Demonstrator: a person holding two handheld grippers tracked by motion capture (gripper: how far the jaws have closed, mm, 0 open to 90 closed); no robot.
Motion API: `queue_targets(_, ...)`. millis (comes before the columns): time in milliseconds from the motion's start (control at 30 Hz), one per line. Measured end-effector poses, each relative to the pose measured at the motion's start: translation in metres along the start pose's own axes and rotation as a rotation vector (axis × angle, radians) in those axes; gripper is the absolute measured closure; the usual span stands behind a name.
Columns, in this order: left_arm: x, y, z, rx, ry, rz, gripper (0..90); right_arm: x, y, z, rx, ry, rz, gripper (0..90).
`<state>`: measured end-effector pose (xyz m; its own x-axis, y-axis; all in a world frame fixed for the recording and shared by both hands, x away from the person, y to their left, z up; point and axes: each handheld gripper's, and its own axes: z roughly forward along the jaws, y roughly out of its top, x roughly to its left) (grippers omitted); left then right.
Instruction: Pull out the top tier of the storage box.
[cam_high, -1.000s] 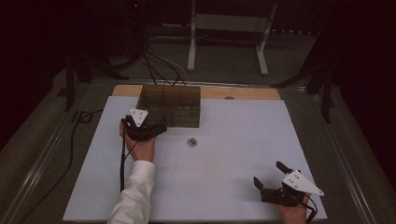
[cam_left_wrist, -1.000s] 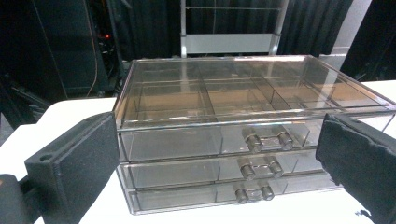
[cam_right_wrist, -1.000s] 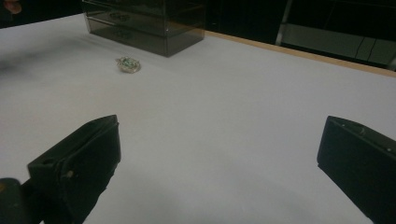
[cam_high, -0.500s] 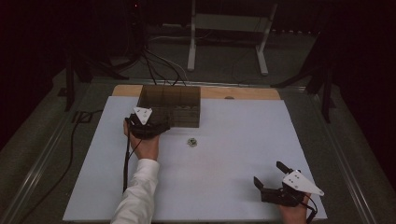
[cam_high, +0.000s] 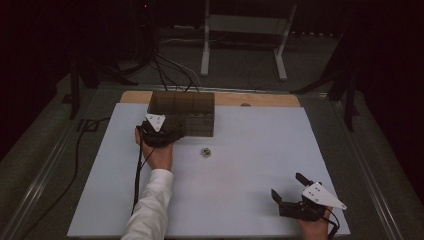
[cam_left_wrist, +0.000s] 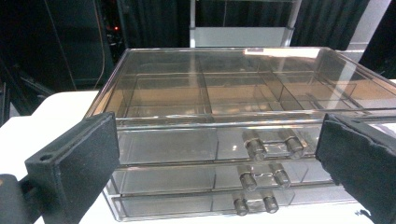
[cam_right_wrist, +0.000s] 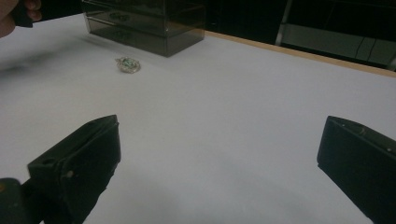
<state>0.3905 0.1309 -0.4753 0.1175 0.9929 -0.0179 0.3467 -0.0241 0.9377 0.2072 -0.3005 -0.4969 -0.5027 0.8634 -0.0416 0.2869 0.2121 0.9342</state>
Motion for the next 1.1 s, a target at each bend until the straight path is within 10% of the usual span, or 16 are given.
queue_targets(1100,-0.030,-0.009,0.013,0.038,0.026,0.034,17.2,0.001,0.000,0.001,0.003,0.006,-0.003,0.0)
